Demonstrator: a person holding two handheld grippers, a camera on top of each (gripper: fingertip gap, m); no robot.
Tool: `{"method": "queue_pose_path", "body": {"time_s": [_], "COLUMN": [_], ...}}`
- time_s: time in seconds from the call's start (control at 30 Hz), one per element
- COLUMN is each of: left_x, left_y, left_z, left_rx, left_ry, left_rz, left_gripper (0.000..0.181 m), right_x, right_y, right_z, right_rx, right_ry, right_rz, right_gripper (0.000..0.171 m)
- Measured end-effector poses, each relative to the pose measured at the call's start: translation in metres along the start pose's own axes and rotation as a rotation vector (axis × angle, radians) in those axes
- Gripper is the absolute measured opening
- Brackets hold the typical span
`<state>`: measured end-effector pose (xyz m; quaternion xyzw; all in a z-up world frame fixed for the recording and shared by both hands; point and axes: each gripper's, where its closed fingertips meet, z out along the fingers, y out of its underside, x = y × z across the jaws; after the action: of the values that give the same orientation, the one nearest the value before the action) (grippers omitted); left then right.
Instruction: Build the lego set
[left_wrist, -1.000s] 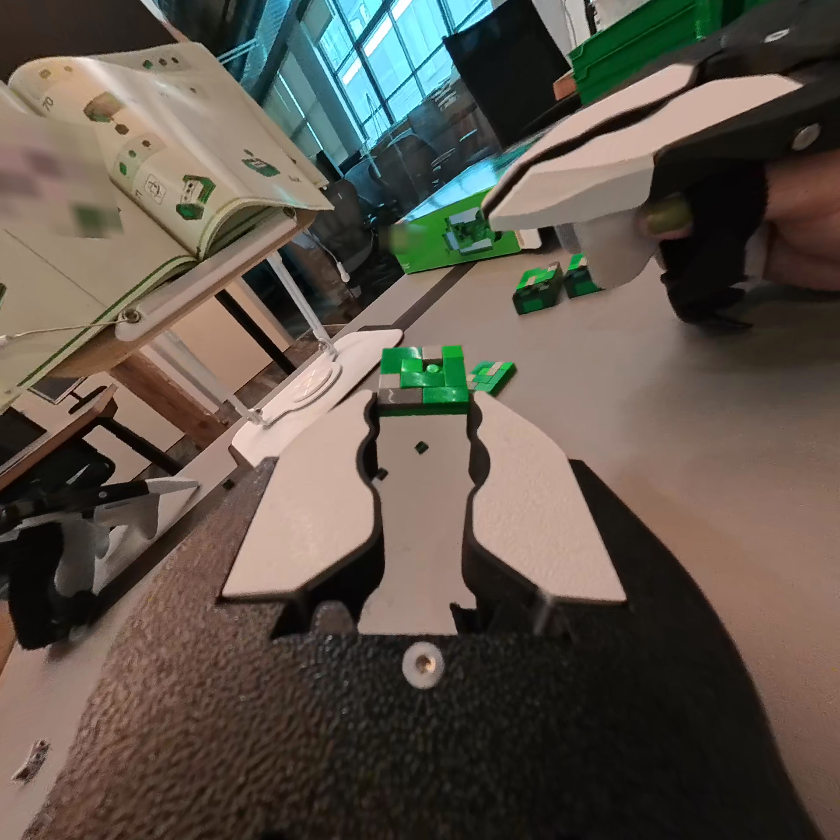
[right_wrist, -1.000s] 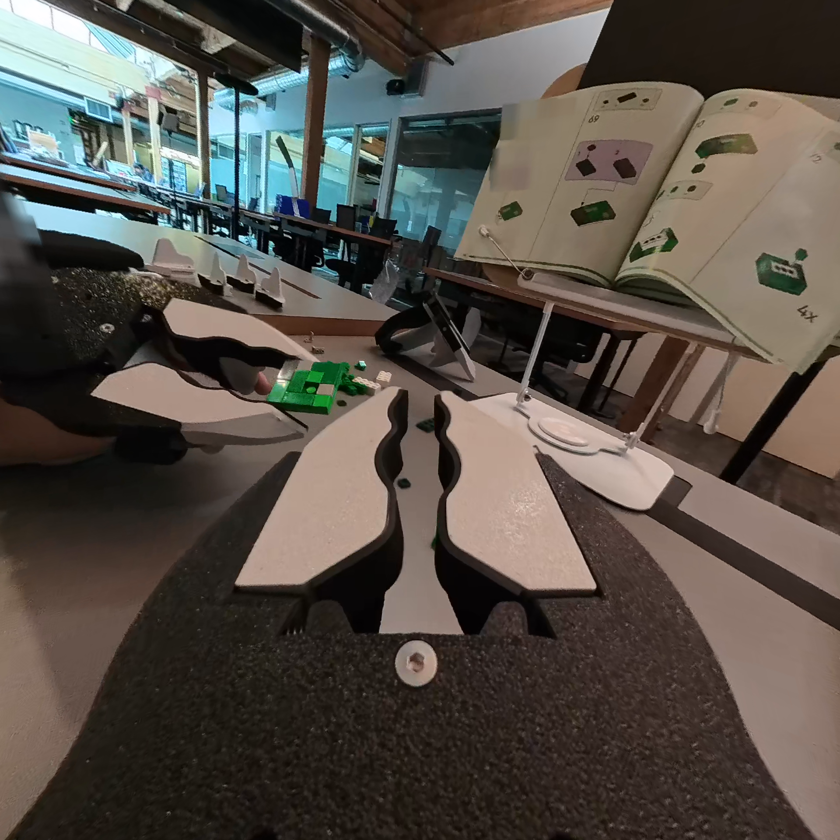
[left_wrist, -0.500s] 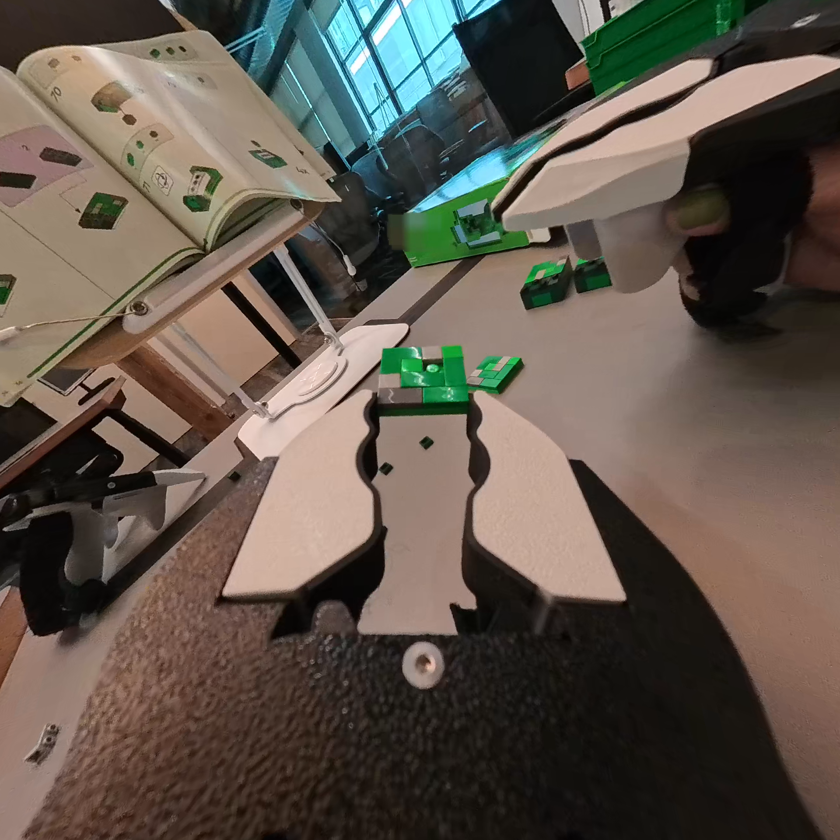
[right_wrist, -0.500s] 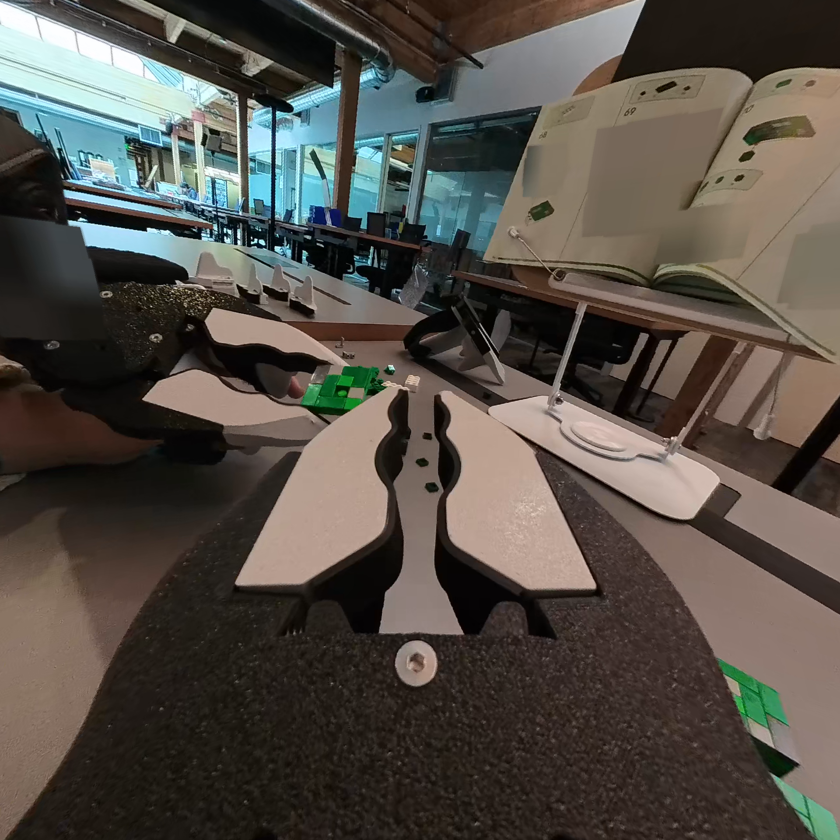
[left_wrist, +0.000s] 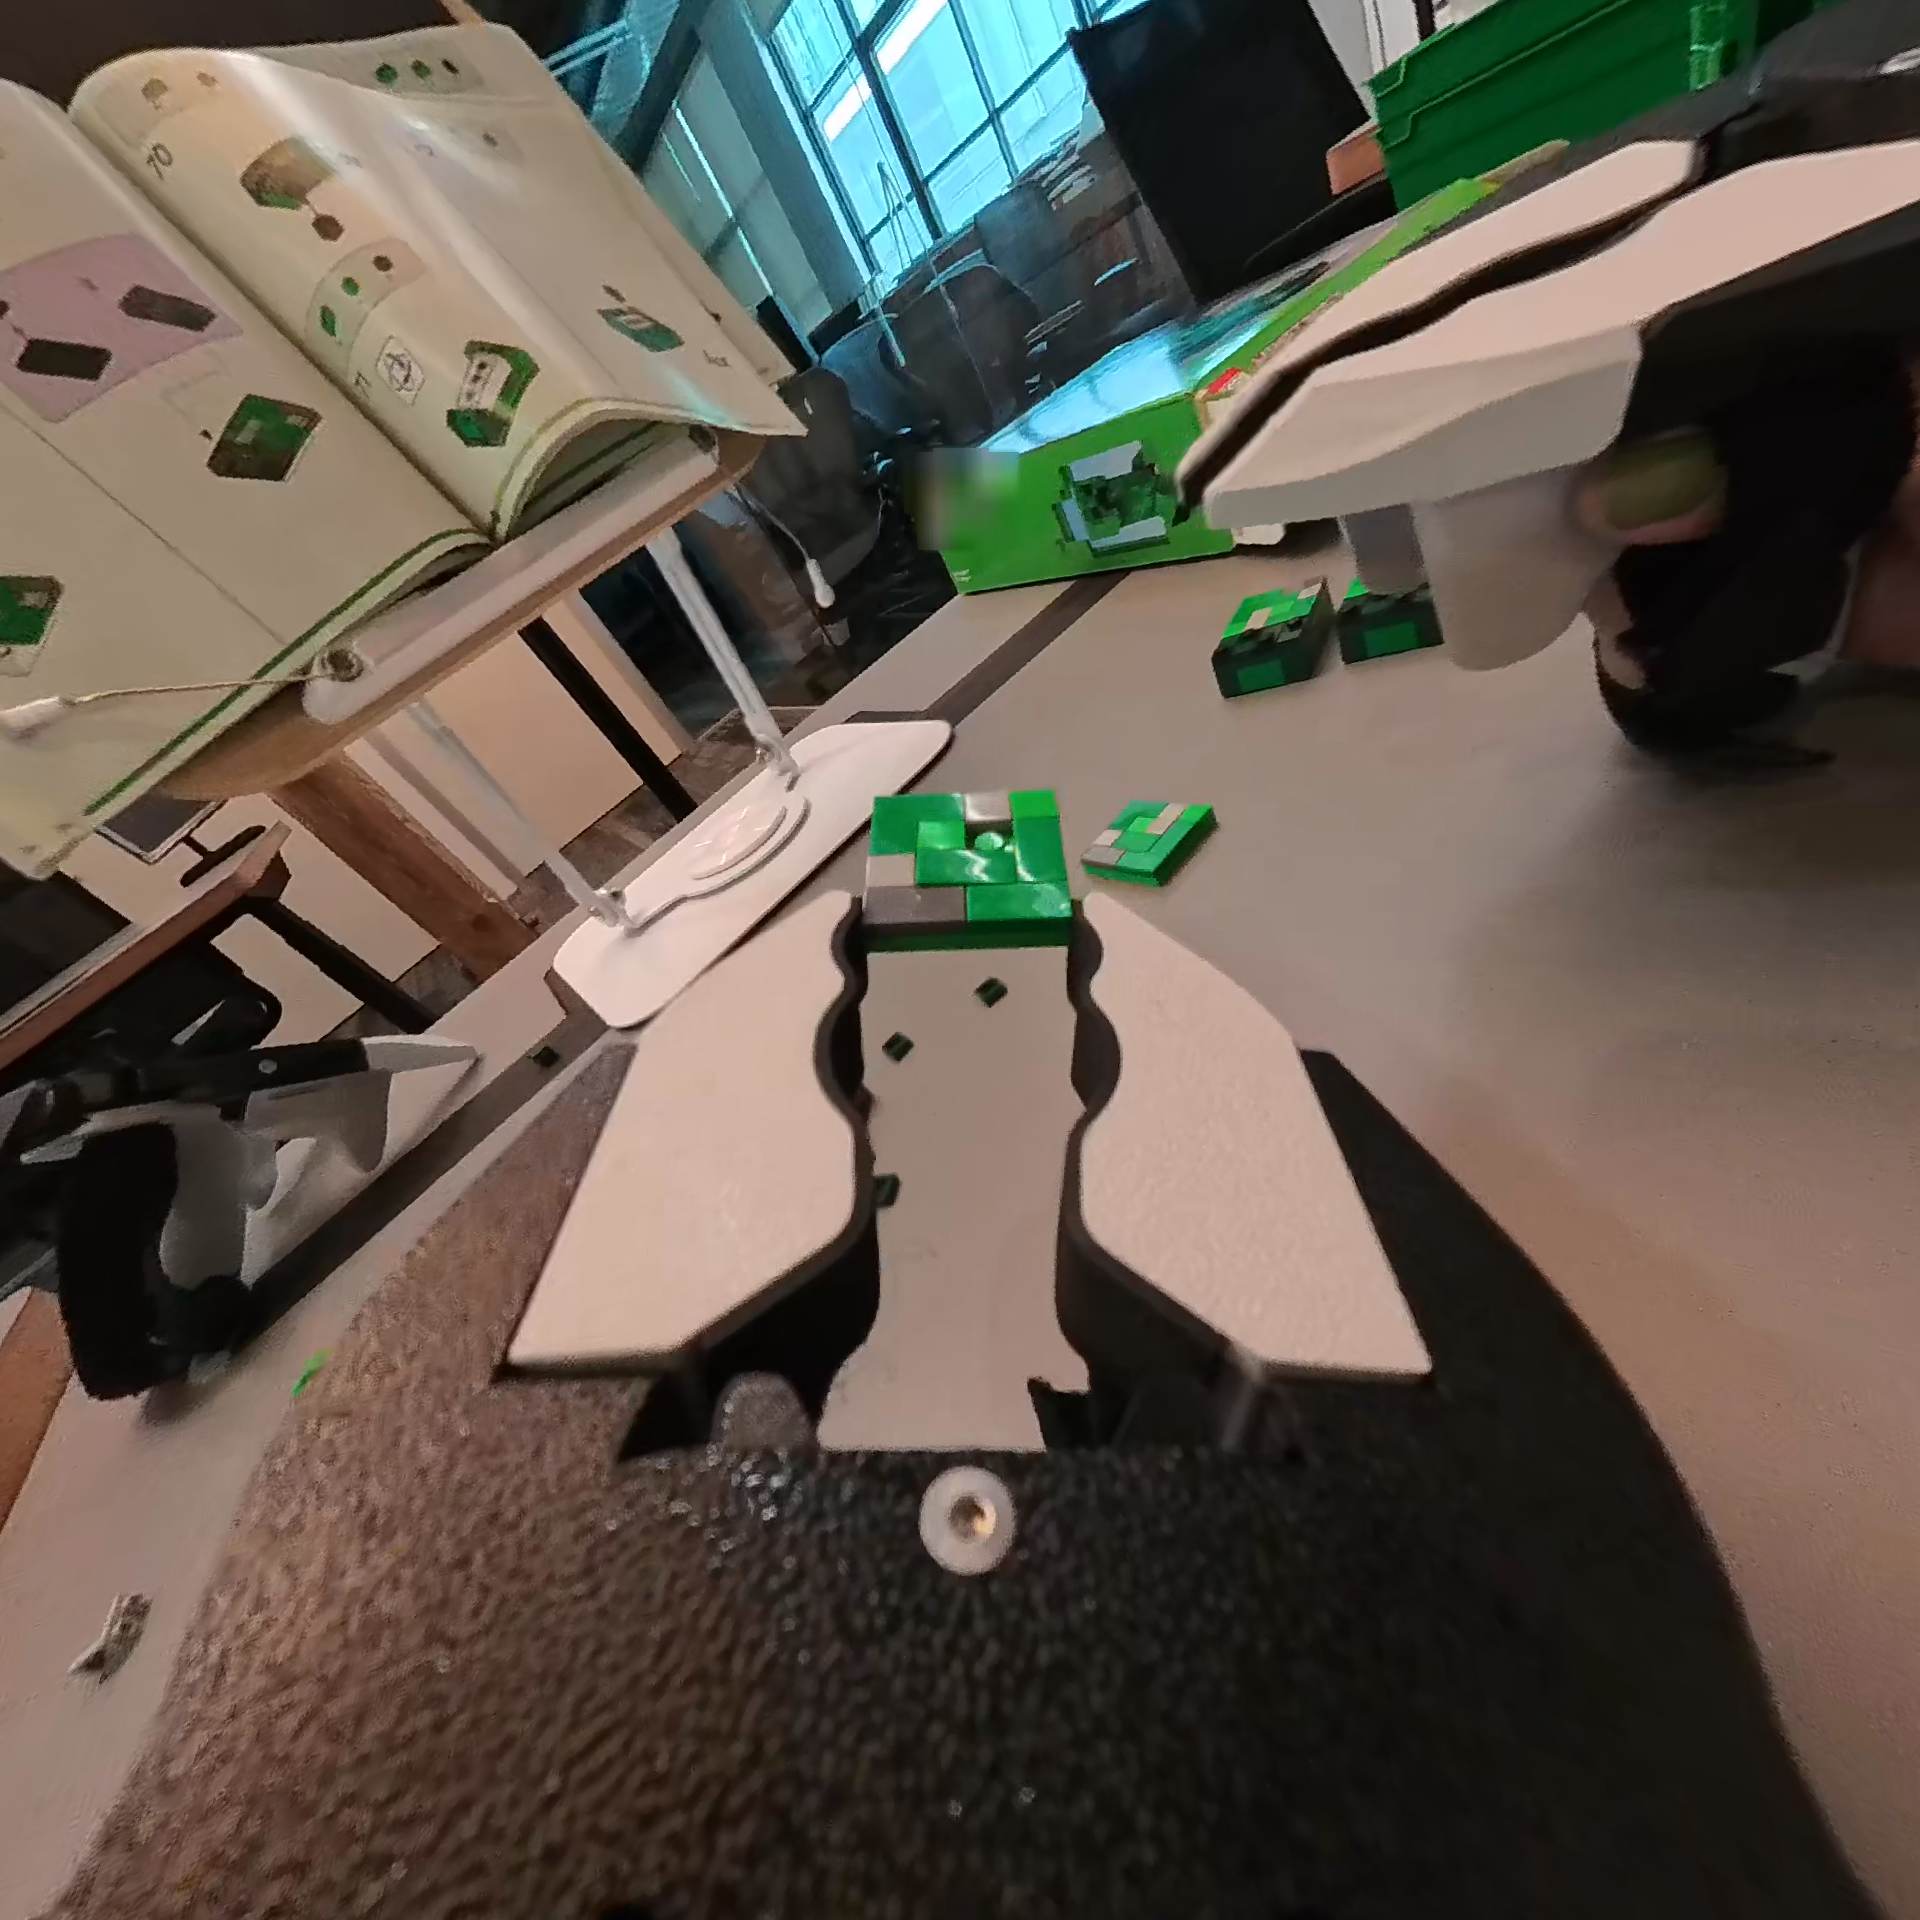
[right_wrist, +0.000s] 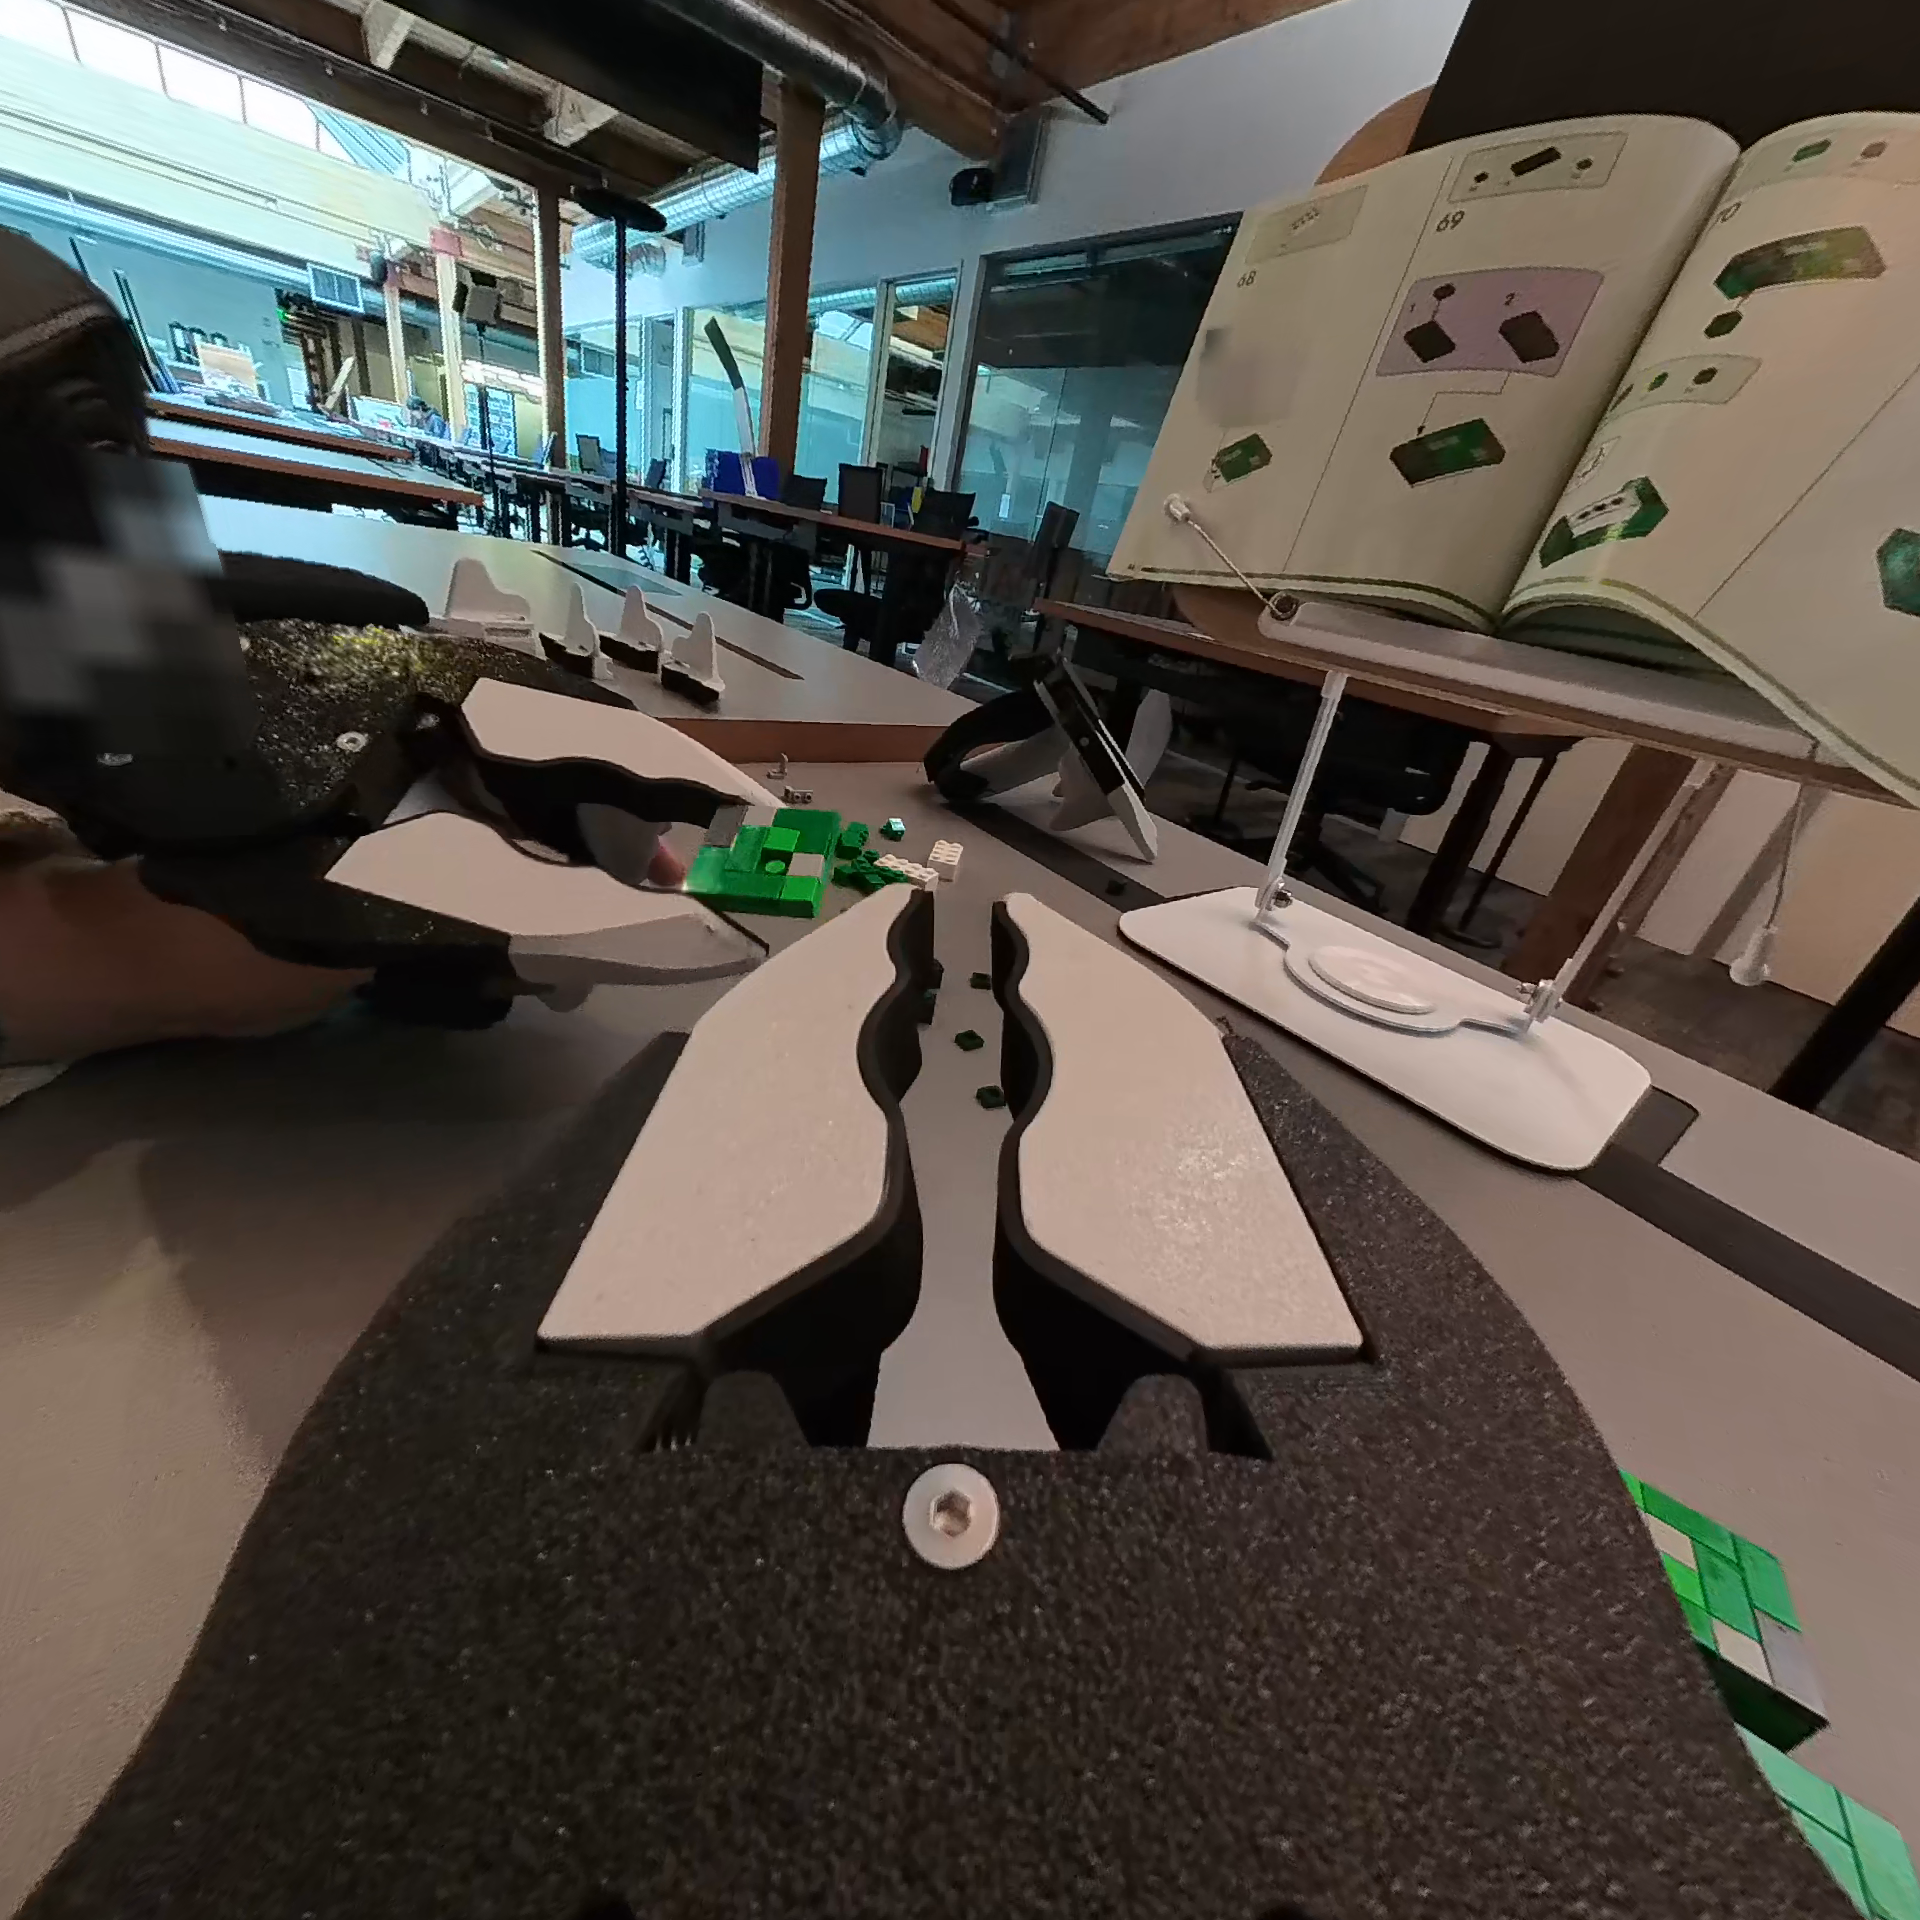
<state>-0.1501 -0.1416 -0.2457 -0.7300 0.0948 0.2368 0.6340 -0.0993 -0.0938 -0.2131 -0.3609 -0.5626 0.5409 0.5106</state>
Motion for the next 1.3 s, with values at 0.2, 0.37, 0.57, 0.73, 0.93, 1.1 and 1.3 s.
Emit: {"method": "queue_pose_path", "body": {"time_s": [0.2,0.37,0.57,0.73,0.93,1.1,1.3], "left_x": [-0.012,-0.042,-0.069,-0.067,-0.067,-0.078,-0.109], "left_y": [0.015,0.035,0.035,0.035,0.042,0.058,0.071], "left_z": [-0.010,-0.027,-0.041,-0.042,-0.047,-0.059,-0.077], "left_rx": [-0.092,-0.156,-0.049,-0.063,-0.131,-0.180,-0.207], "left_ry": [-0.001,-0.029,-0.065,-0.096,-0.043,0.013,-0.085], "left_rz": [0.023,-0.017,-0.291,-0.223,-0.229,-0.268,-0.442], "left_gripper": [0.036,0.036,0.036,0.036,0.036,0.036,0.036], "right_x": [0.000,0.000,-0.003,-0.001,0.005,0.006,0.004], "right_y": [0.001,0.003,0.005,0.009,-0.017,-0.036,-0.021], "right_z": [0.000,-0.002,0.000,0.009,0.047,0.127,0.196], "right_rx": [-0.008,-0.015,-0.030,-0.055,0.060,0.156,0.207], "right_ry": [0.000,0.006,0.006,0.055,0.131,0.124,0.133], "right_rz": [-0.014,-0.036,-0.081,-0.146,-0.091,-0.070,0.085], "right_gripper": [0.010,0.009,0.009,0.008,0.007,0.006,0.007]}}
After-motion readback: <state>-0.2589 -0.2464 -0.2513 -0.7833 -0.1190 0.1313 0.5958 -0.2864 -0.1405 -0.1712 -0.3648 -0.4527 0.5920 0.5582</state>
